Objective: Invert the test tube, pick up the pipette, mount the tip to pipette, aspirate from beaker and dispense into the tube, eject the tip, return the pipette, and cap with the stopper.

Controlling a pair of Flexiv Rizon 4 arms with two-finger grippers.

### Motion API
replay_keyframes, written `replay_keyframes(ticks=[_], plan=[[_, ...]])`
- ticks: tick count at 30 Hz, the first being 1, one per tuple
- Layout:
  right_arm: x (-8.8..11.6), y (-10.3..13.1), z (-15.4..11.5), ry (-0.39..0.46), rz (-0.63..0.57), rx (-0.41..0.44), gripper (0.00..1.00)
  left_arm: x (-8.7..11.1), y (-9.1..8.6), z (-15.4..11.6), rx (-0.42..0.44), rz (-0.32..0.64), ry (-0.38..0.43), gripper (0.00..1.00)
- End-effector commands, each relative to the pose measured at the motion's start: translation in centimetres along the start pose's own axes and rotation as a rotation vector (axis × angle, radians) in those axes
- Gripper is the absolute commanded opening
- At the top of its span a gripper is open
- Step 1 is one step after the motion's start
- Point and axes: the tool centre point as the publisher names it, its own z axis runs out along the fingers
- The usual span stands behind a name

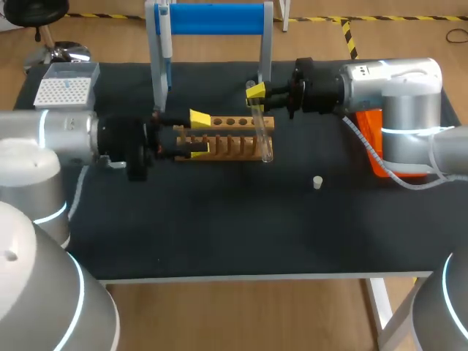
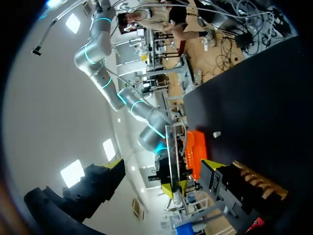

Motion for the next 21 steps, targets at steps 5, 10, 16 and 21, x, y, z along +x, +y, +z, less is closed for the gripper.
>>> replay_keyframes(ticks=[5,10,16,21], plan=[[0.1,0.0,-0.1,-0.002,0.000,0.001,0.00,-0.1,0.5,2.8,0.140,0.020,0.073,1.00],[0.1,0.0,-0.1,-0.002,0.000,0.001,0.00,-0.3,-0.1,4.0,0.115,-0.046,0.080,1.00],[0.1,0.0,-0.1,-0.002,0.000,0.001,0.00,-0.5,-1.3,5.3,0.060,-0.097,0.097,1.00],[0.1,0.0,-0.1,-0.002,0.000,0.001,0.00,-0.4,-2.2,6.2,0.006,-0.110,0.081,1.00]])
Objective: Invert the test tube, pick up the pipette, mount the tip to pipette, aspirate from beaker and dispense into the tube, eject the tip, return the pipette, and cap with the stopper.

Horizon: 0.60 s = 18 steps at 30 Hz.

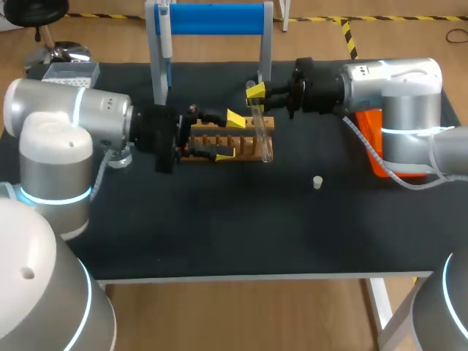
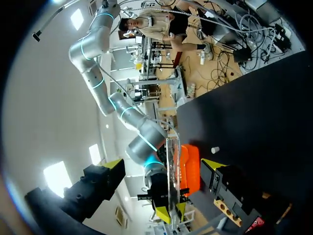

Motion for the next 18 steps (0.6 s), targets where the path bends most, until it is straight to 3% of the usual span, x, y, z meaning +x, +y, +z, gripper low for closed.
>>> replay_keyframes(ticks=[1,7,18], plan=[[0.1,0.0,-0.1,-0.002,0.000,0.000,0.00,0.2,-1.1,1.0,-0.090,-0.004,-0.014,1.00],[0.1,0.0,-0.1,-0.002,0.000,0.000,0.00,0.6,-1.5,2.2,-0.139,-0.020,-0.036,1.00],[0.1,0.0,-0.1,-0.002,0.000,0.000,0.00,0.4,-0.6,4.3,-0.210,0.016,-0.083,1.00]])
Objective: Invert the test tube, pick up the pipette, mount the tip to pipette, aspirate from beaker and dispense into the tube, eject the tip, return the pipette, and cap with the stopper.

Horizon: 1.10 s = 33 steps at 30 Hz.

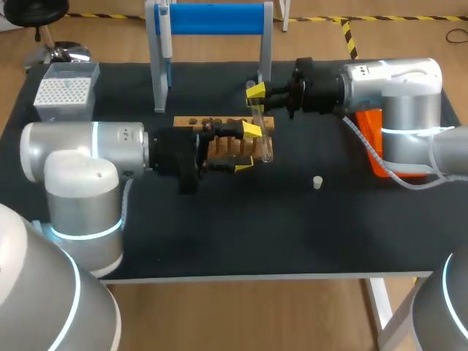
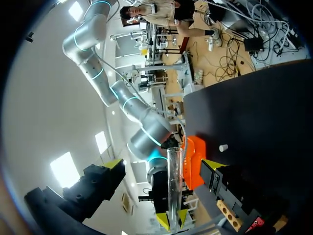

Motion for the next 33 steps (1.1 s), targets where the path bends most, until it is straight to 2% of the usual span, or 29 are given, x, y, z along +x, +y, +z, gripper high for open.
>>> replay_keyframes(ticks=[1,15,22,33], plan=[[0.1,0.0,-0.1,-0.002,0.000,0.001,0.00,0.4,0.1,1.5,-0.065,0.009,-0.012,1.00],[0.1,0.0,-0.1,-0.002,0.000,0.001,0.00,0.6,0.6,2.1,-0.051,0.024,-0.021,1.00],[0.0,-0.1,-0.2,0.026,0.063,-0.022,0.00,0.6,0.9,1.9,-0.044,0.029,-0.015,1.00],[-0.1,-0.2,-0.2,0.008,0.082,-0.047,0.00,0.9,1.5,1.6,-0.037,0.019,-0.012,1.00]])
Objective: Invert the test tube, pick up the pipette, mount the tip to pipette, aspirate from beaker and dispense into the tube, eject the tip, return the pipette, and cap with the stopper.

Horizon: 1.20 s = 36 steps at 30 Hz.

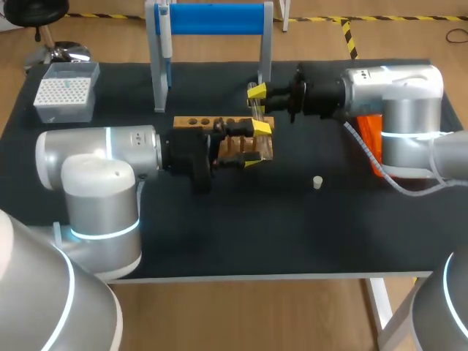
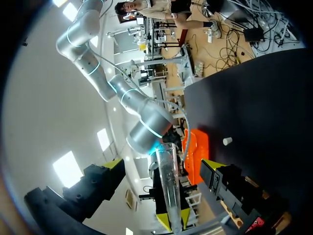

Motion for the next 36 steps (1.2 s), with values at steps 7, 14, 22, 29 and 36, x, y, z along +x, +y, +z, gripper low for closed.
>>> replay_keyframes(ticks=[7,14,22,29,36], plan=[[0.2,-0.3,-0.1,-0.009,0.003,-0.010,0.00,0.3,1.5,0.3,0.013,0.000,-0.002,1.00],[0.2,-0.3,-0.1,-0.009,0.003,-0.010,0.00,0.0,2.6,0.9,0.020,0.000,-0.009,0.95],[0.2,-0.3,-0.1,-0.009,0.003,-0.010,0.00,0.3,2.4,1.1,0.046,-0.070,0.002,0.71],[0.2,-0.3,-0.1,-0.009,0.003,-0.010,0.00,0.1,1.9,1.0,0.072,-0.136,0.006,0.78],[0.2,-0.3,-0.1,-0.009,0.003,-0.010,0.00,-0.2,1.7,0.9,0.081,-0.141,0.002,0.75]])
